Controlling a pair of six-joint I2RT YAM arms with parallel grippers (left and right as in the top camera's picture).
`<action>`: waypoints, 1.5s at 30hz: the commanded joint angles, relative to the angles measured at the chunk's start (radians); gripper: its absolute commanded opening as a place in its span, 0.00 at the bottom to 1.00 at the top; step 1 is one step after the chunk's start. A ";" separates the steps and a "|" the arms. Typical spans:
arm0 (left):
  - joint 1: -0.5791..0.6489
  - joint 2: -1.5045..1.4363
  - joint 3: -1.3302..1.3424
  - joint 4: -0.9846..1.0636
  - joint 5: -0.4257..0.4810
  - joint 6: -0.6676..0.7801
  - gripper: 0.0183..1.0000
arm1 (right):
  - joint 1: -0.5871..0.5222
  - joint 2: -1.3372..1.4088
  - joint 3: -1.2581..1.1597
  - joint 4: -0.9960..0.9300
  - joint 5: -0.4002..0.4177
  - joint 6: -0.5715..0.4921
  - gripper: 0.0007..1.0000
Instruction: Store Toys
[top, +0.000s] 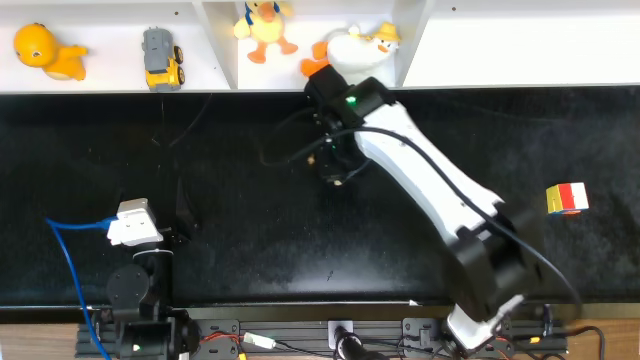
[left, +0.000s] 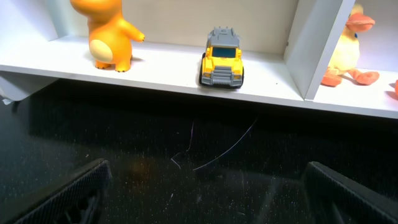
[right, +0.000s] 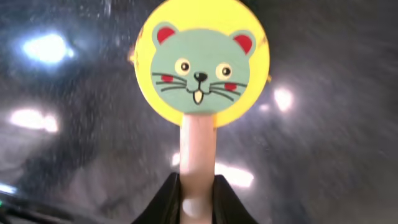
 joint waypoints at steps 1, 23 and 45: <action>0.010 -0.012 -0.004 0.002 0.006 -0.003 1.00 | -0.085 -0.178 -0.006 -0.039 0.098 -0.007 0.04; 0.010 -0.012 -0.004 0.002 0.006 -0.003 1.00 | -0.715 -0.455 -0.319 0.352 0.033 -0.405 0.05; 0.010 -0.012 -0.004 0.002 0.006 -0.003 1.00 | -0.686 -0.227 -0.320 0.715 -0.097 -0.528 0.05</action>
